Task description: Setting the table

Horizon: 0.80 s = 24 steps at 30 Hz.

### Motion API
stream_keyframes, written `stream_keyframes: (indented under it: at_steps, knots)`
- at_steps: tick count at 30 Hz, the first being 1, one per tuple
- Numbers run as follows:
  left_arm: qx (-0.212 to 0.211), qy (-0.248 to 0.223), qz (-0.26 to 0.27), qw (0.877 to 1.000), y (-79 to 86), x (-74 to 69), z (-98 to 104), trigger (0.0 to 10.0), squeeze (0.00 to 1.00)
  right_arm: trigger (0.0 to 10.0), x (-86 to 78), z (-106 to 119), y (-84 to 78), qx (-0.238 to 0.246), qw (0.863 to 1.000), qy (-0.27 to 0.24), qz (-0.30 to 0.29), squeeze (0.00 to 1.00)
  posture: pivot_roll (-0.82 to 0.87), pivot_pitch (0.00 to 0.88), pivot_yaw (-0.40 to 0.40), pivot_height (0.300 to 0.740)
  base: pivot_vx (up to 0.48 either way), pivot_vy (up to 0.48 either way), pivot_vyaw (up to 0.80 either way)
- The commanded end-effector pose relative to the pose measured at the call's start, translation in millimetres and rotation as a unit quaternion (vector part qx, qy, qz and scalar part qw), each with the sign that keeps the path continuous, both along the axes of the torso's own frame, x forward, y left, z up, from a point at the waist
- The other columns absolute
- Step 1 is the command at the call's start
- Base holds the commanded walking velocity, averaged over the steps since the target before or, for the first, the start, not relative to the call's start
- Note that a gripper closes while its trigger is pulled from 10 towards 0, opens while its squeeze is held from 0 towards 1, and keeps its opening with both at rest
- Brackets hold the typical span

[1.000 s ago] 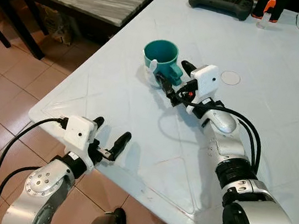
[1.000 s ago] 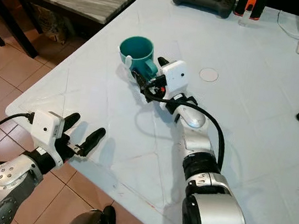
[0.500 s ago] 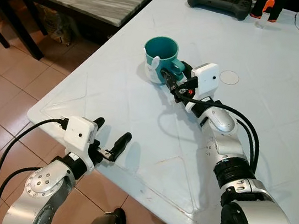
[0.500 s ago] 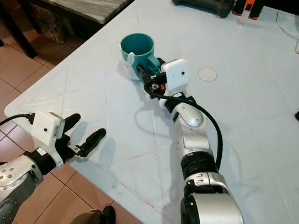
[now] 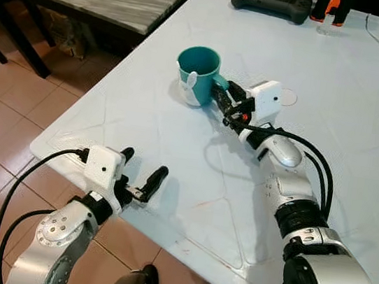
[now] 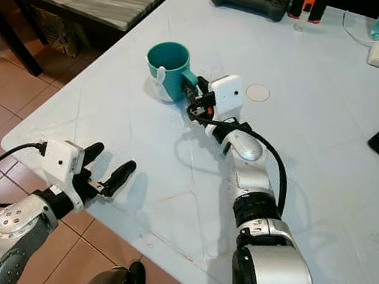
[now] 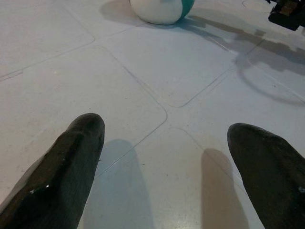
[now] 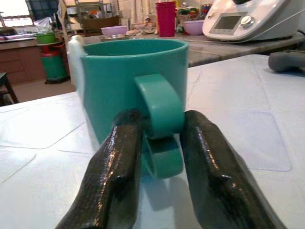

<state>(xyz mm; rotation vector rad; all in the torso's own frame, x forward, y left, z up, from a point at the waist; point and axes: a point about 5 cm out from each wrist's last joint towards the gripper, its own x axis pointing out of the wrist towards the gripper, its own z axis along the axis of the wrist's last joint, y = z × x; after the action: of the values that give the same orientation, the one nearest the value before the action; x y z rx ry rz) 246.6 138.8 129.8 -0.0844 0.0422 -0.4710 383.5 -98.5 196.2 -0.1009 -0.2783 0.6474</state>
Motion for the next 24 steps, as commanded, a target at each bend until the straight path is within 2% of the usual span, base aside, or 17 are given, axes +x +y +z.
stream_keyframes:
  at_steps: [1, 2, 3, 4, 5, 7, 8, 20, 21, 22, 23, 24]
  knots:
    - [0.004, 0.005, -0.001, 1.000, 2.0, -0.6, -4, 10.0, 0.00, 0.0, -3.0, -3, 4.0, -0.006, 1.000, 0.001, 0.018, 0.00, -0.03, 0.244, 0.130, 0.740, 0.000, 0.000, 0.00]
    - [0.004, 0.004, -0.001, 1.000, 2.2, 0.0, -4, 10.0, 0.00, 3.4, -2.8, -2, 3.7, -0.009, 1.000, 0.000, 0.020, 0.00, -0.03, 0.243, 0.133, 0.740, 0.000, 0.000, 0.00]
    - [0.004, 0.004, -0.001, 1.000, 2.2, 0.0, -4, 10.0, 0.00, 3.4, -2.8, -2, 3.7, -0.009, 1.000, 0.000, 0.020, 0.00, -0.03, 0.243, 0.133, 0.740, 0.000, 0.000, 0.00]
    - [0.005, 0.004, -0.001, 1.000, 2.6, 0.7, -4, 10.0, 0.00, 7.2, -2.1, -1, 3.7, -0.011, 1.000, -0.001, 0.019, 0.00, -0.03, 0.242, 0.135, 0.740, 0.000, 0.000, 0.00]
    - [0.005, 0.004, -0.002, 1.000, 2.7, 0.9, -4, 10.0, 0.00, 10.0, -1.7, 1, 3.7, -0.010, 1.000, -0.002, 0.019, 0.00, -0.03, 0.242, 0.135, 0.740, 0.000, 0.000, 0.00]
    - [0.005, 0.004, -0.003, 1.000, 2.5, 1.2, -4, 10.0, 0.00, 10.0, -0.4, 4, 3.6, -0.007, 1.000, -0.004, 0.017, 0.00, -0.03, 0.241, 0.136, 0.740, 0.000, 0.000, 0.00]
    - [0.006, 0.004, -0.005, 1.000, 2.1, 1.8, -3, 10.0, 0.00, 10.0, 1.0, 6, 3.2, -0.002, 1.000, -0.003, 0.011, 1.00, -0.03, 0.243, 0.137, 0.740, 0.000, 0.000, 0.00]
    - [0.007, 0.003, -0.003, 1.000, 3.6, 1.1, -4, 10.0, 0.00, 10.0, 2.6, 9, 5.8, -0.007, 1.000, -0.008, -0.002, 1.00, -0.03, 0.245, 0.138, 0.740, 0.000, 0.000, 0.00]
    - [0.007, 0.004, -0.003, 1.000, 3.2, 0.9, -4, 10.0, 0.00, 10.0, 2.7, 10, 7.2, -0.008, 1.000, -0.009, 0.001, 0.87, -0.03, 0.247, 0.138, 0.740, 0.000, 0.000, 0.00]
    - [0.007, 0.004, -0.002, 1.000, 3.3, 0.8, -4, 10.0, 0.00, 10.0, 2.5, 10, 8.8, -0.009, 1.000, -0.009, 0.006, 0.06, -0.03, 0.249, 0.138, 0.740, 0.000, 0.000, 0.00]
    - [0.008, 0.004, -0.002, 1.000, 3.3, 0.7, -4, 10.0, 0.00, 10.0, 2.4, 11, 9.9, -0.009, 1.000, -0.010, 0.010, 0.06, -0.03, 0.249, 0.138, 0.740, 0.000, 0.000, 0.00]
    - [0.008, 0.004, -0.002, 1.000, 3.6, 0.6, -4, 10.0, 0.00, 10.0, 2.5, 12, 12.2, -0.012, 1.000, -0.011, 0.014, 0.00, -0.03, 0.250, 0.136, 0.740, 0.000, 0.000, 0.00]
